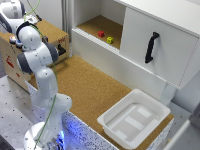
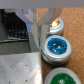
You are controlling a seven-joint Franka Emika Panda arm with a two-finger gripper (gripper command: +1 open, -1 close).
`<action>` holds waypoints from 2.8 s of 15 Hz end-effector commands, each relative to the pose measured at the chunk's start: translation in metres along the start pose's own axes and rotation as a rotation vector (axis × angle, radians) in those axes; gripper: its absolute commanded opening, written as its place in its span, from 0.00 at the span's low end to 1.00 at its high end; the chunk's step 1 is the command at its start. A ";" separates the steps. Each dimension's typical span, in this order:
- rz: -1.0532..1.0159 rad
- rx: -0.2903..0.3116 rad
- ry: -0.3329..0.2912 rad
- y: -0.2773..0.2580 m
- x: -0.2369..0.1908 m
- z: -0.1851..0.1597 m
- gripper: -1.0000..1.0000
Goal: Push the blue button to turn on the blue light
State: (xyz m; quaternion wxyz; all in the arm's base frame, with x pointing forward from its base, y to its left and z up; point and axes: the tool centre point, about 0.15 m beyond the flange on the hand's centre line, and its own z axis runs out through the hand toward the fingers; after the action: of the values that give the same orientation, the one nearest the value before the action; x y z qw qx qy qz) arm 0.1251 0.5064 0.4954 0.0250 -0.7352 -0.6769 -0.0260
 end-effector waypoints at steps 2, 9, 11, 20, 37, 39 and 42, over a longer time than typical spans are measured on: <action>0.103 -0.043 -0.042 0.017 0.023 0.026 0.00; 0.117 -0.087 -0.042 0.047 0.041 0.040 0.00; 0.103 -0.090 -0.048 0.052 0.049 0.047 0.00; 0.125 -0.194 -0.051 0.034 0.035 -0.024 1.00; -0.025 -0.312 0.013 0.110 0.009 -0.085 1.00; -0.053 -0.320 0.029 0.123 0.007 -0.084 1.00; -0.063 -0.309 0.042 0.146 -0.013 -0.077 1.00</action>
State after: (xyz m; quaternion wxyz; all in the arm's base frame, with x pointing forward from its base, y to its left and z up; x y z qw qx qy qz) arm 0.2304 0.4858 0.5731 -0.0718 -0.7195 -0.6719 -0.1605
